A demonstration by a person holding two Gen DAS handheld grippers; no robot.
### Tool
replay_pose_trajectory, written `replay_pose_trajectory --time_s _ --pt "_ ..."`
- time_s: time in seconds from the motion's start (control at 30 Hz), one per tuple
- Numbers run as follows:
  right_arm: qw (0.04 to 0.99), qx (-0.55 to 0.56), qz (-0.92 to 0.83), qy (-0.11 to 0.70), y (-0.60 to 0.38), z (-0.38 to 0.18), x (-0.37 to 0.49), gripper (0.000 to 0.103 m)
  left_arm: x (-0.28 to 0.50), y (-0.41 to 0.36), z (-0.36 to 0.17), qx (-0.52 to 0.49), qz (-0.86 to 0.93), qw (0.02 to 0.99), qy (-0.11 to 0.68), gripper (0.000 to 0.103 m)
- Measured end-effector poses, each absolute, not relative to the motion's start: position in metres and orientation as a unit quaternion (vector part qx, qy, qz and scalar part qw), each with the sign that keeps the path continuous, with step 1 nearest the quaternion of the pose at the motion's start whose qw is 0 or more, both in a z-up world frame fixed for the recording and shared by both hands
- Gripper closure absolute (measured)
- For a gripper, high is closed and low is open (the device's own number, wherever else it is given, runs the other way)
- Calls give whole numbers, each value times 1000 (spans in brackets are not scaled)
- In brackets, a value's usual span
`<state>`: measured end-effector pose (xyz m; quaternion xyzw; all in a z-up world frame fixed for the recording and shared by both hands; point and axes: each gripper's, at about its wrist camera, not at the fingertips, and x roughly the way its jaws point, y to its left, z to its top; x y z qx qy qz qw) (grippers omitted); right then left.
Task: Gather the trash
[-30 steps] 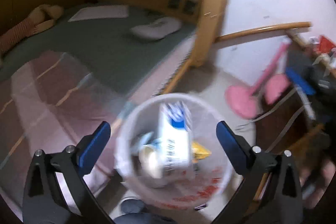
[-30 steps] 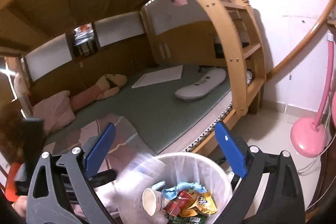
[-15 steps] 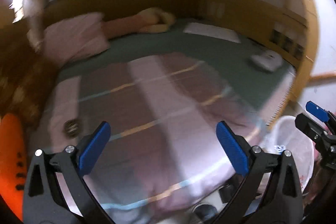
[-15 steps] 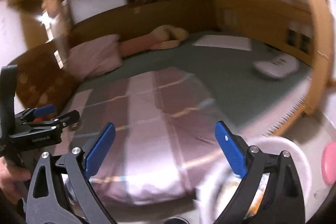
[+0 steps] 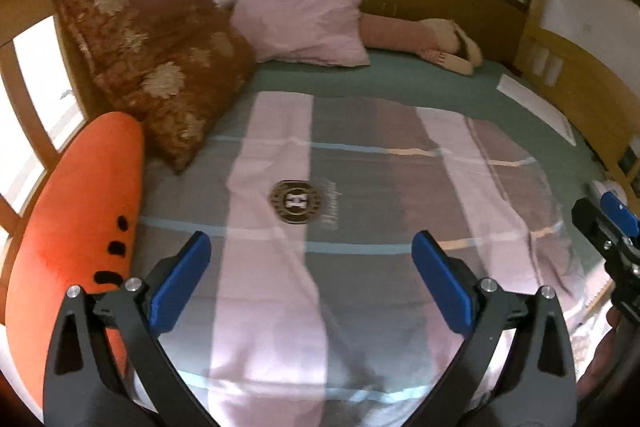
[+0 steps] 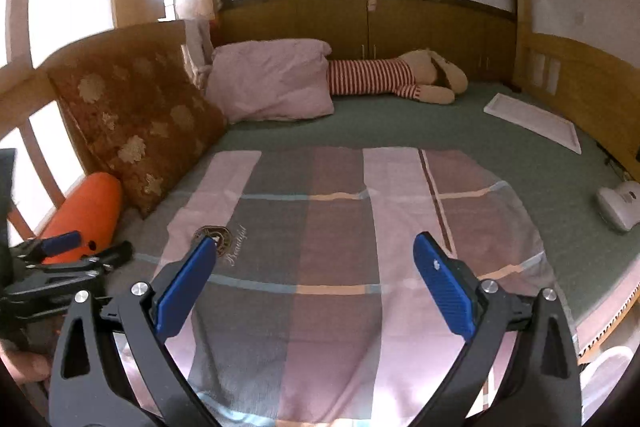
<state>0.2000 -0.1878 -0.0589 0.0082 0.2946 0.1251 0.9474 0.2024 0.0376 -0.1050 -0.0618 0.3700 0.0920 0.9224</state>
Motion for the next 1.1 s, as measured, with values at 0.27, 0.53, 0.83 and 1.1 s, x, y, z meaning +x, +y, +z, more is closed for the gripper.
replay_pose_trajectory --time_s 0.27,0.53,0.83,1.1 --pt "945 13 114 307 -193 -75 204 6 200 24 -106 -39 95 925 365 3" --pt "943 24 115 313 -201 -78 209 6 201 12 -105 -24 88 923 375 3" --pt "942 23 118 313 -199 -78 207 6 201 12 -103 -35 71 919 387 3" --pt "942 22 119 313 -198 -78 207 6 198 9 -100 -32 69 923 377 3"
